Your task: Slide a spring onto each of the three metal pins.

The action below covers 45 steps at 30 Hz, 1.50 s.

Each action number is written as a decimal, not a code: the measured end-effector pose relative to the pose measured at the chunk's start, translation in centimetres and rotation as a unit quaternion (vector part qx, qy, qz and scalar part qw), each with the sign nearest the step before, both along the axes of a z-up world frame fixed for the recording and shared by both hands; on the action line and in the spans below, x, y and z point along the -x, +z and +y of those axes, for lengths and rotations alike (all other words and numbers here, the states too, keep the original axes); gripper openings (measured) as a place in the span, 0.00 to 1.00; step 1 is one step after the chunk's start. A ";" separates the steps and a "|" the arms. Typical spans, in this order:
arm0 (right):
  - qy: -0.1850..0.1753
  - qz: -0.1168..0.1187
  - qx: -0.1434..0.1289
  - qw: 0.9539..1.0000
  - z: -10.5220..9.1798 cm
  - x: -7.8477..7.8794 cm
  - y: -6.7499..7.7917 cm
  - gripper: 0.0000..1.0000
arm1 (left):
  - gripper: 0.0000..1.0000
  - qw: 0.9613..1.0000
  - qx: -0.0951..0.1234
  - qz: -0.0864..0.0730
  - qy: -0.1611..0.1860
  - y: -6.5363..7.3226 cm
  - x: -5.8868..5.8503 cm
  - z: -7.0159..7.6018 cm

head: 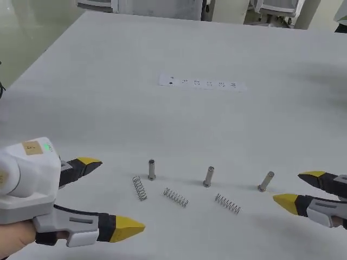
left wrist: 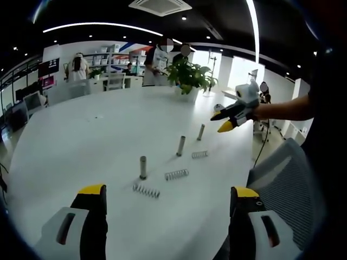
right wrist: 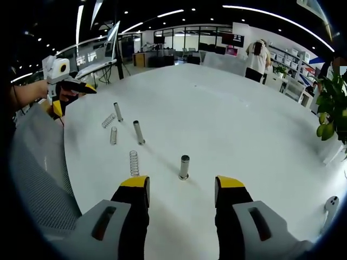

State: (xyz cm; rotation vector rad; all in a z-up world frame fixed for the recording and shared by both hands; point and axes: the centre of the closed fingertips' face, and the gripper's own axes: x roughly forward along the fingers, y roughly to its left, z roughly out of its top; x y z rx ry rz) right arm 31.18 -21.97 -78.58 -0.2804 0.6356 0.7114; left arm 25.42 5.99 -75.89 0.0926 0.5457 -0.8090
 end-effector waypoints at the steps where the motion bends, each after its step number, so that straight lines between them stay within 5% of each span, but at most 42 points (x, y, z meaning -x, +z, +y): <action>1: 0.000 0.003 -0.002 1.000 0.1 0.1 0.0 0.47 | 0.91 1.000 0.000 0.000 0.000 0.0 0.0 0.0; 24: 0.052 0.038 -0.006 0.998 3.2 3.5 -0.8 0.39 | 0.91 1.000 0.001 0.001 0.000 -0.1 0.0 0.1; 30: 0.100 0.034 0.032 0.994 4.5 4.1 -1.4 0.37 | 0.91 1.000 0.002 0.001 -0.002 -0.1 0.1 -0.2; 45: 0.156 0.032 0.064 0.985 7.1 4.5 -2.4 0.36 | 0.90 1.000 -0.001 0.002 -0.003 -0.2 0.3 -0.1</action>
